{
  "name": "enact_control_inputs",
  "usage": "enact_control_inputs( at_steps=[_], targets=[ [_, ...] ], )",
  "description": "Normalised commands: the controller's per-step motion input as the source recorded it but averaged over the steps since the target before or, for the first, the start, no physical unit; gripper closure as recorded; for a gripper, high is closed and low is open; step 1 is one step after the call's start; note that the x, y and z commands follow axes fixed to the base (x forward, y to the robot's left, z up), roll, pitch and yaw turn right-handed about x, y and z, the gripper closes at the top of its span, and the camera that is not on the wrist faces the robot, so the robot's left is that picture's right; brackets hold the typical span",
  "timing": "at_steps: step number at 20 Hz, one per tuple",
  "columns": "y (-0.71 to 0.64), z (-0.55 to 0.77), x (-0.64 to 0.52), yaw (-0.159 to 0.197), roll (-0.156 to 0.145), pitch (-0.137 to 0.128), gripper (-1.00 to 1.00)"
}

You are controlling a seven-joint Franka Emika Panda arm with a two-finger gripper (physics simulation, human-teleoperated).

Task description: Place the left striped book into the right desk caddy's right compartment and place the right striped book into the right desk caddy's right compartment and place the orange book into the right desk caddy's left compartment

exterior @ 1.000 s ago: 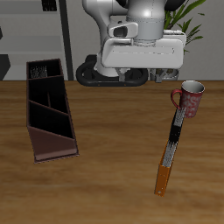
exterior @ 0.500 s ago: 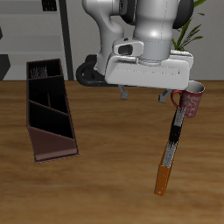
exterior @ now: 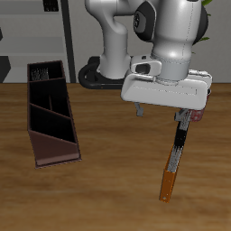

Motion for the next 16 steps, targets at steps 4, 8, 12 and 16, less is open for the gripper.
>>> enact_control_inputs(
  at_steps=[4,8,12,16],
  targets=[
    [0.28,-0.26,0.14,-0.021,0.019,0.025,-1.00],
    [0.23,-0.38,0.30,-0.034,0.006,0.074,-1.00],
    [0.20,-0.34,0.14,-0.001,0.031,0.037,-1.00],
    [0.06,-0.31,0.05,-0.010,-0.004,0.017,-1.00]
  ],
)
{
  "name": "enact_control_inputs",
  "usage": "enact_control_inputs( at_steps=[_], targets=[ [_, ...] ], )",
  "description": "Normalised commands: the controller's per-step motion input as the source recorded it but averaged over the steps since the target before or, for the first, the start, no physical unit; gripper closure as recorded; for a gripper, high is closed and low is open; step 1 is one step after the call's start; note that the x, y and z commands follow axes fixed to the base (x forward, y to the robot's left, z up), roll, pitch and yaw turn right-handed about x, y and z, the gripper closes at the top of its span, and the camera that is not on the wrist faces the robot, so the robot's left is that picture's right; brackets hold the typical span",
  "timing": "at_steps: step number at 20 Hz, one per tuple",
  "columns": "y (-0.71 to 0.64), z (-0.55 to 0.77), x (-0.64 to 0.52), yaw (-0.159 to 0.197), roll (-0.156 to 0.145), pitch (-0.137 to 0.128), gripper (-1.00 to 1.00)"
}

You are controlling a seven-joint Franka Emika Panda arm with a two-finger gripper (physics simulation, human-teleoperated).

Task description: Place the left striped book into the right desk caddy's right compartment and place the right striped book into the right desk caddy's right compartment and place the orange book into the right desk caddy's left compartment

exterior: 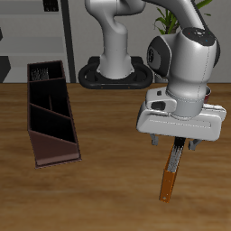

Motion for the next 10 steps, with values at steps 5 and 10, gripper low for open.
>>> enact_control_inputs(
  at_steps=[5,10],
  targets=[
    [-0.03,-0.21,0.04,-0.044,0.006,0.022,-1.00],
    [-0.10,-0.43,0.12,-0.010,-0.007,0.058,-1.00]
  ],
)
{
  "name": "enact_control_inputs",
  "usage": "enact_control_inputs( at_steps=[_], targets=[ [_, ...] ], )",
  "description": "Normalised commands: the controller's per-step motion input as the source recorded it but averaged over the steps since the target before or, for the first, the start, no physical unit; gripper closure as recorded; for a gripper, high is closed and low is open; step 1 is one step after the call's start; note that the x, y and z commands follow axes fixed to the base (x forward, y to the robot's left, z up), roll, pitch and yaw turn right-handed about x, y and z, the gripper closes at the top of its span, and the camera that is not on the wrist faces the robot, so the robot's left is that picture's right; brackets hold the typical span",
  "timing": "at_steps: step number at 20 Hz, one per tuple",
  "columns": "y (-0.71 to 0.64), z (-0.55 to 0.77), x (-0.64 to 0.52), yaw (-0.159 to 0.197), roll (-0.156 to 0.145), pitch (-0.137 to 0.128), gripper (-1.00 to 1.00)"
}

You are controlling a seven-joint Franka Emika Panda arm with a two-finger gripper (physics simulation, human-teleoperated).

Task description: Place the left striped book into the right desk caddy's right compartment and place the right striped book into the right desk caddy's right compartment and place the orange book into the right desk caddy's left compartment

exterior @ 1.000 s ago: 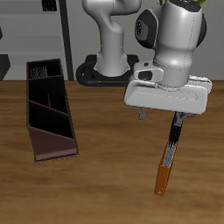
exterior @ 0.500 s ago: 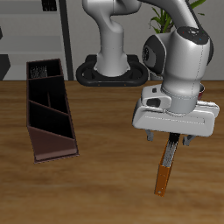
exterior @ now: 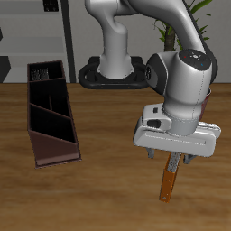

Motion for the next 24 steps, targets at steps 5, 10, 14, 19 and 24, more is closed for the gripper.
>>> enact_control_inputs(
  at_steps=[5,10,14,19,24],
  targets=[
    [0.02,-0.33,0.00,-0.034,0.005,0.044,-1.00],
    [0.11,-0.25,-0.08,-0.019,0.044,0.043,-1.00],
    [-0.07,-0.24,-0.02,-0.037,0.004,0.049,1.00],
    [-0.02,0.00,-0.05,-0.009,0.011,0.012,1.00],
    [-0.07,0.34,-0.15,0.023,0.017,-0.030,1.00]
  ],
)
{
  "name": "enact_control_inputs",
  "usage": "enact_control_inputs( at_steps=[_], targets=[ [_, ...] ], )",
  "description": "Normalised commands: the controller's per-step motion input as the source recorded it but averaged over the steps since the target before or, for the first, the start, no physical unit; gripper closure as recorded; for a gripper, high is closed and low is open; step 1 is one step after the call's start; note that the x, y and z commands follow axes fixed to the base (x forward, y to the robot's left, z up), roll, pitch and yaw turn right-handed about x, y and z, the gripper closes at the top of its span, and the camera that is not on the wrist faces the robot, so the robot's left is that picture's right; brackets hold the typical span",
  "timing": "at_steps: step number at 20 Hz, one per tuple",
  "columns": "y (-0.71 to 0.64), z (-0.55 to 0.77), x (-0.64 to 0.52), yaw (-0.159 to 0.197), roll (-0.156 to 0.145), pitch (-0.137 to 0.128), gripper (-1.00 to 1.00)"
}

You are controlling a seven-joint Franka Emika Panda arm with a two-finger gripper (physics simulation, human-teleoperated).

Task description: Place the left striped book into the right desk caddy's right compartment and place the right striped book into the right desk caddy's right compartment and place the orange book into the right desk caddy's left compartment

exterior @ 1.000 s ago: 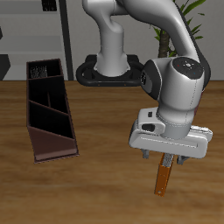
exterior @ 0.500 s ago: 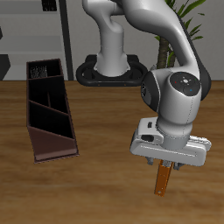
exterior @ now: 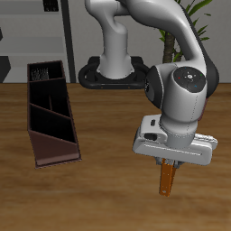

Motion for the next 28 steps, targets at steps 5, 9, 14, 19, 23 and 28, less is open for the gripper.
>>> enact_control_inputs(
  at_steps=[5,9,14,19,23,28],
  targets=[
    [-0.20,0.78,-0.34,0.057,0.003,-0.097,1.00],
    [-0.38,0.94,-0.46,0.070,-0.017,-0.089,1.00],
    [-0.43,0.56,-0.29,0.132,0.006,-0.057,1.00],
    [-0.54,0.36,-0.21,0.043,-0.032,-0.027,1.00],
    [-0.58,0.31,-0.45,-0.019,-0.074,-0.018,1.00],
    [-0.40,0.20,-0.55,0.078,0.086,0.016,1.00]
  ],
)
